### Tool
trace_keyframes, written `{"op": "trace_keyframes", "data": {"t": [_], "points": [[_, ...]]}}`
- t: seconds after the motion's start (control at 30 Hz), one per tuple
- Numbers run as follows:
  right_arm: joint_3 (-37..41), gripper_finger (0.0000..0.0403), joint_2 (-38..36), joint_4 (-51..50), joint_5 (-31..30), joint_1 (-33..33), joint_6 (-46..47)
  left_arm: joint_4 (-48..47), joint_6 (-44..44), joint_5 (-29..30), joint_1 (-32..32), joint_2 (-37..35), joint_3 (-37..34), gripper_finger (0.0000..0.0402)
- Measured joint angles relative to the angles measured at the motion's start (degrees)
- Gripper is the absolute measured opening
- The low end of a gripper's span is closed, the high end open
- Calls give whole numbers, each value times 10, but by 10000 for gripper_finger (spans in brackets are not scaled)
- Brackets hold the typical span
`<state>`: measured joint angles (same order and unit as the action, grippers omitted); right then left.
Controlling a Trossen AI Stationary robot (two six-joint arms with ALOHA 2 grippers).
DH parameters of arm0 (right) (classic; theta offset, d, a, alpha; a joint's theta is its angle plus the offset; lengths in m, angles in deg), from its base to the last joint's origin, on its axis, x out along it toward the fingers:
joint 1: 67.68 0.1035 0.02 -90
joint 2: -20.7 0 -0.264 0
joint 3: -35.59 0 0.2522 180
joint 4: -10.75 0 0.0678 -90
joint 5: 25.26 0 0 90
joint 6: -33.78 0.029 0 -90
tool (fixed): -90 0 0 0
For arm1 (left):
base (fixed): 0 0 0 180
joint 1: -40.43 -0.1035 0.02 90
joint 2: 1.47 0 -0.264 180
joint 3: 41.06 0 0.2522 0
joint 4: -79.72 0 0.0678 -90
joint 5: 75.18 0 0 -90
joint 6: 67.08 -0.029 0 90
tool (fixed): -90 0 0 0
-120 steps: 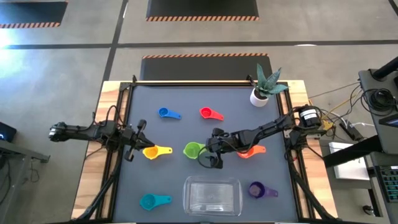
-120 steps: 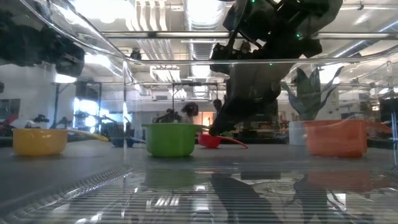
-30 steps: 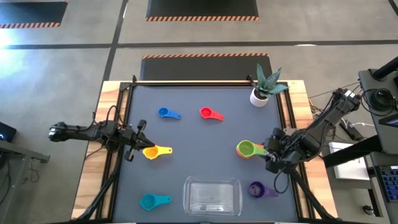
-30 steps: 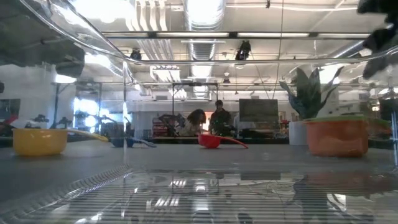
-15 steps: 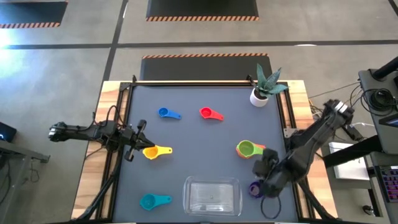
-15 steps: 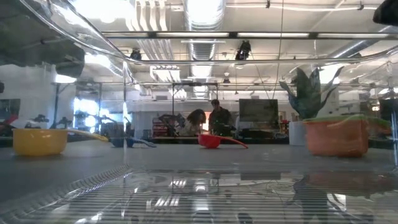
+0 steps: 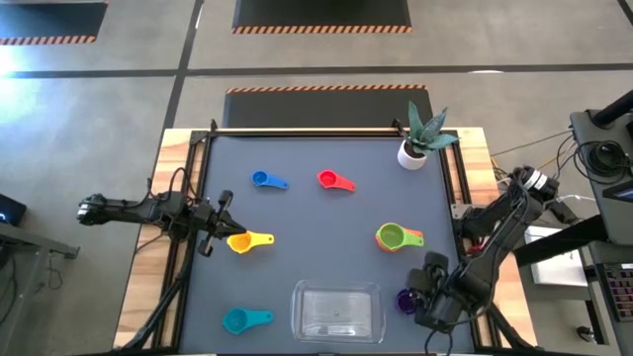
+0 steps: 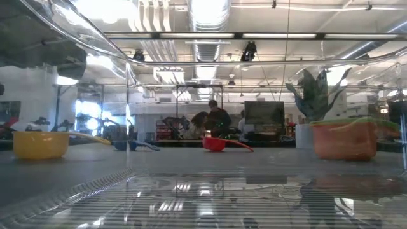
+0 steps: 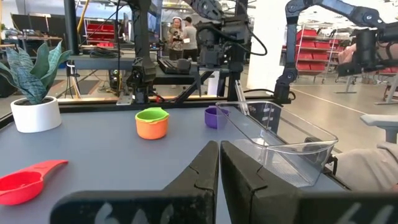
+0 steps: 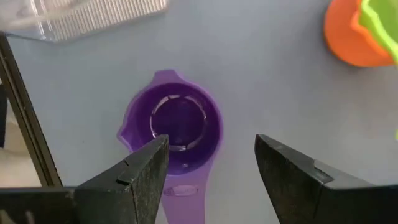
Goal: Nest measuring cups in basket
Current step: Adjust the green measuring cup
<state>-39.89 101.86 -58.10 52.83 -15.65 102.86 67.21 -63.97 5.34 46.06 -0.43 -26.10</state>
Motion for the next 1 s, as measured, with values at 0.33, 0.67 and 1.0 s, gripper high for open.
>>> {"op": "trace_keyframes", "data": {"t": [0.33, 0.67, 1.0], "points": [[76, 226, -1, 86, 4, 0, 3, 0, 0, 0, 0, 0, 0, 0], [91, 226, -1, 96, 4, 0, 4, 0, 0, 0, 0, 0, 0, 0], [91, 226, -6, 97, 4, 0, -2, 0, 0, 0, 0, 0, 0, 0]]}}
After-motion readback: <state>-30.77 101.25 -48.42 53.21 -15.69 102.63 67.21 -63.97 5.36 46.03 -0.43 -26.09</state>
